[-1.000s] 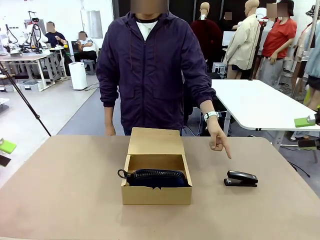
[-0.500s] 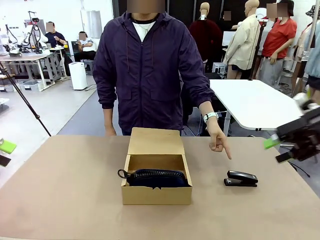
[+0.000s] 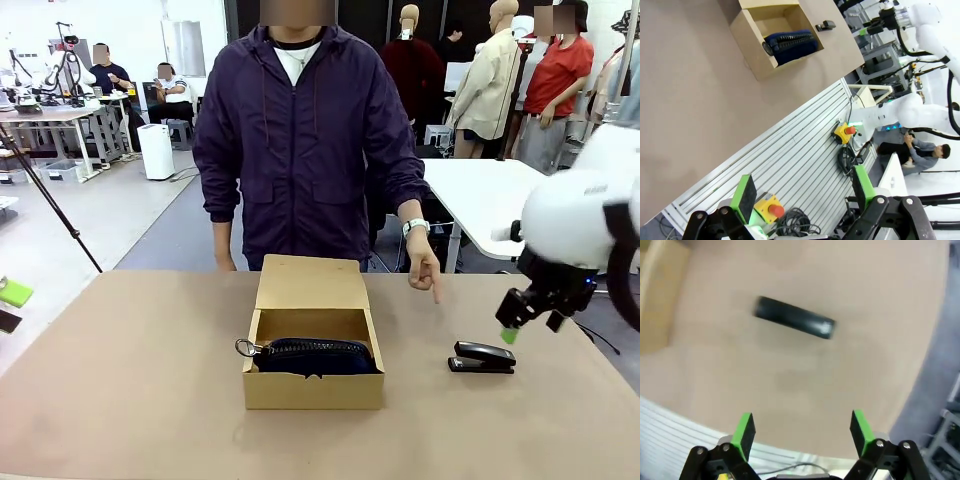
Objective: Pack the items into the box.
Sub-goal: Pick up the item indicated by the person and place it inside the Mailer Box.
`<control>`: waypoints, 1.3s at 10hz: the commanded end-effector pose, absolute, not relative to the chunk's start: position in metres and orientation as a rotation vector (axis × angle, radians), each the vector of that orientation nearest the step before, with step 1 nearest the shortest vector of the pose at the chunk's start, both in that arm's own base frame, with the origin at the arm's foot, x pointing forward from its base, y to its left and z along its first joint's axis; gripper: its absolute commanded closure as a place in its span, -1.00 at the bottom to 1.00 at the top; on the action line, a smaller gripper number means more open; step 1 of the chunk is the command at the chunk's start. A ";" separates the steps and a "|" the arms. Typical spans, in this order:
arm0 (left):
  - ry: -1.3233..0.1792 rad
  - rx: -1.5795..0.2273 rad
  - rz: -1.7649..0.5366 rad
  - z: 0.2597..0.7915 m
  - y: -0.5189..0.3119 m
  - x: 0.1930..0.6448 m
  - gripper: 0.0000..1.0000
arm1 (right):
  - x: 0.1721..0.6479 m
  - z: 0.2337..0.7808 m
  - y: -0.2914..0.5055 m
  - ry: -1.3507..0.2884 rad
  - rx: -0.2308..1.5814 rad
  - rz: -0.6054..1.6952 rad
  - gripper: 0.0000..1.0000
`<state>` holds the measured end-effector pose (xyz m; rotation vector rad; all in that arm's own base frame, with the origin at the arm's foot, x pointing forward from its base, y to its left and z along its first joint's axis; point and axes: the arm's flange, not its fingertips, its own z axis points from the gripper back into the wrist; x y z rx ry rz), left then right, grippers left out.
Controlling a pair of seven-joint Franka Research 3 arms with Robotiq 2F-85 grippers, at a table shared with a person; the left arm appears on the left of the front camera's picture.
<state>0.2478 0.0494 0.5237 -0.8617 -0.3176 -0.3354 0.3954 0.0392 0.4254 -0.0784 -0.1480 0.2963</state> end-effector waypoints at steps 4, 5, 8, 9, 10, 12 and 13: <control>-0.324 -0.859 -0.349 0.522 0.052 0.247 -1.00 | 0.395 0.425 0.039 -0.148 -0.078 0.296 -1.00; -0.324 -0.859 -0.349 0.522 0.052 0.247 -1.00 | 0.393 0.422 0.037 -0.146 -0.102 0.296 -1.00; -0.324 -0.859 -0.349 0.522 0.052 0.247 -1.00 | 0.437 0.399 0.027 -0.160 0.083 0.590 -1.00; -0.324 -0.859 -0.349 0.522 0.052 0.247 -1.00 | 0.445 0.394 0.024 -0.171 0.119 0.635 -1.00; -0.324 -0.859 -0.349 0.522 0.052 0.247 -1.00 | 0.454 0.388 0.025 -0.187 0.158 0.759 -1.00; -0.324 -0.859 -0.349 0.522 0.052 0.247 -1.00 | 0.471 0.376 0.034 -0.188 0.147 1.124 -1.00; -0.324 -0.859 -0.349 0.522 0.052 0.247 -1.00 | 0.476 0.373 0.042 -0.234 0.122 1.323 -1.00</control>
